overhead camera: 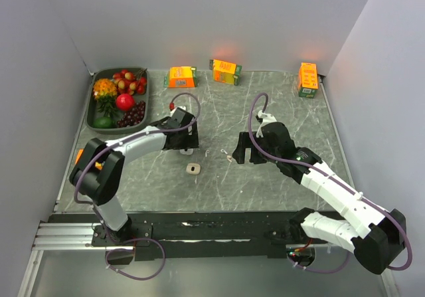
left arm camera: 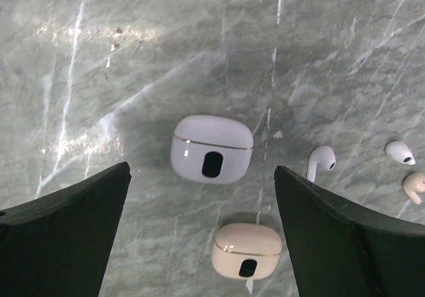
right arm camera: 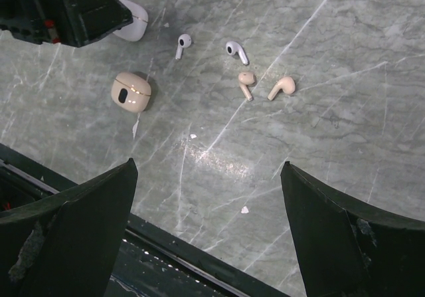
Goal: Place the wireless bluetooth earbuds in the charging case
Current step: Pick up the charging case at the center of the board.
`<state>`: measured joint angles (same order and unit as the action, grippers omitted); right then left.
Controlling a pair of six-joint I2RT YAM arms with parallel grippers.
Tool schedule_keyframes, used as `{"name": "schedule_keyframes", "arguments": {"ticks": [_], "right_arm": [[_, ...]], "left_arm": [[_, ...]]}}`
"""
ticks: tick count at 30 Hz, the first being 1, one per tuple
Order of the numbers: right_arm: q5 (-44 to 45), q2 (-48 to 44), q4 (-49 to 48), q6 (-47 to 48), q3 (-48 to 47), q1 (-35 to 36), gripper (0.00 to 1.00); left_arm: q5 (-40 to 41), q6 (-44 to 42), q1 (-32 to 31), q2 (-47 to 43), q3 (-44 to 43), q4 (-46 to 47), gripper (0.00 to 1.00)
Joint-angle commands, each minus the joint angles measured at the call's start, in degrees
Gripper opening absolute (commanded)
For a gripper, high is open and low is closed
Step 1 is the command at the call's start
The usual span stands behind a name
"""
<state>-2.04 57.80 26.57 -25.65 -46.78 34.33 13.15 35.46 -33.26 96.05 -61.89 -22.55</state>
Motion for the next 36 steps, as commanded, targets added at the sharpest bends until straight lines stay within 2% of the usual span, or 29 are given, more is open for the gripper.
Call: {"name": "schedule_keyframes", "arguments": {"ticks": [1, 11, 19, 22, 28, 31, 32, 34, 35, 36], "right_arm": [[0.11, -0.76, -1.52, 0.34, -0.24, 0.04, 0.97], [0.64, -0.58, -1.25, 0.86, -0.50, -0.05, 0.97], [1.08, -0.67, -1.08, 1.13, -0.24, -0.05, 0.97], [1.25, -0.67, -1.08, 1.13, -0.06, -0.05, 0.97], [1.16, -0.67, -1.17, 0.95, 0.03, 0.04, 0.97], [0.82, -0.93, -1.08, 0.78, -0.32, 0.04, 0.97], [0.64, -0.76, -1.08, 0.78, -0.76, -0.05, 0.97], [-0.50, -0.76, -0.90, 0.43, -1.55, -0.14, 0.97], [-1.03, -0.85, -0.99, 0.34, -2.43, -0.05, 0.97], [-1.82, -0.93, -1.16, 0.16, -2.96, 0.04, 0.98]], "left_arm": [[3.46, -1.98, -1.90, 3.26, -4.11, -2.76, 0.95], [5.49, -2.85, -2.52, 7.92, -5.61, -3.56, 0.81], [4.70, -2.59, -2.60, 9.86, -6.23, -3.38, 0.77], [4.52, -2.59, -2.60, 10.12, -6.14, -3.30, 0.72], [3.55, -1.89, -2.60, 8.72, -4.38, -2.86, 0.53], [3.29, -1.89, -2.60, 6.96, -3.07, -2.33, 0.37], [3.46, -1.89, -2.60, 5.48, -2.19, -1.81, 0.23], [3.82, -2.50, -2.78, 3.36, -1.22, -0.75, 0.06], [3.99, -2.76, -2.87, 0.57, 0.09, -0.05, 0.01], [4.08, -3.20, -3.13, -1.02, 0.88, 2.22, 0.01]]}}
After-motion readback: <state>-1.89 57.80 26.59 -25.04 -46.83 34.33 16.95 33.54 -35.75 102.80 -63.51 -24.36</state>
